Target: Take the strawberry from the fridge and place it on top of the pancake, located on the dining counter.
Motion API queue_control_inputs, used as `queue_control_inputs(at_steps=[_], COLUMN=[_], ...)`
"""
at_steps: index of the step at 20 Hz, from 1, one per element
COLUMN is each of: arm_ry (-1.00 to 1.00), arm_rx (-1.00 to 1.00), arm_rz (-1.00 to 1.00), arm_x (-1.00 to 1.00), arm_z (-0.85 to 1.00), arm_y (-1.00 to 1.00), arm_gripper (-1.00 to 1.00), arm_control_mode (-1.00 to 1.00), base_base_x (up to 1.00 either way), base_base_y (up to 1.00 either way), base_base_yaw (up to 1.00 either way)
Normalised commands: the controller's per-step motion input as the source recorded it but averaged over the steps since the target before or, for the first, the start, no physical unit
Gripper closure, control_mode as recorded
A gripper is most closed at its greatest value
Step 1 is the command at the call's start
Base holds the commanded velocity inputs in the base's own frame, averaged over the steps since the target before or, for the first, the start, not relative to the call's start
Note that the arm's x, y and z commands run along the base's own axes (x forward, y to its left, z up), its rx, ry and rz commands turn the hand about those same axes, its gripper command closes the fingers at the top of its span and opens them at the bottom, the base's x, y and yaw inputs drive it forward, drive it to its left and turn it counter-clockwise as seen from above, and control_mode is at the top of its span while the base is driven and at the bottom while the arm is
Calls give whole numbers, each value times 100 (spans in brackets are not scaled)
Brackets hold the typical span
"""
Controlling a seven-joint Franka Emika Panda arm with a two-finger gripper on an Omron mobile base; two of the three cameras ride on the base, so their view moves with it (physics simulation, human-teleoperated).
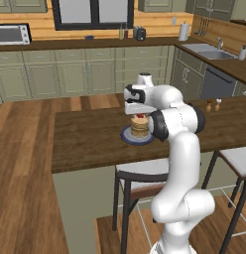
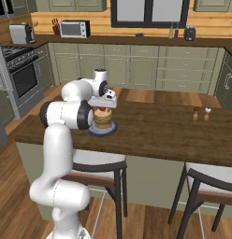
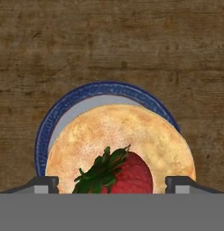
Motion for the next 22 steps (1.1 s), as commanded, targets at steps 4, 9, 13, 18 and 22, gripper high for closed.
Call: queue_control_inputs(at_steps=[4,9,13,18,22], arm_ry=[0,0,-6,-9,-14], arm_rx=[0,0,-1,0,-1], arm_rz=[0,0,0,0,0], arm_x=[-2,-8,-10,-21,-82], arm_z=[0,10,37,35,24], arm_y=[0,0,0,0,11], arm_gripper=[-100,-100,-100,-100,-100], arm_control_mode=[-100,-100,-100,-100,-100], base_base_x=[0,0,0,0,0], base_base_y=[0,0,0,0,0], base_base_yaw=[0,0,0,0,0])
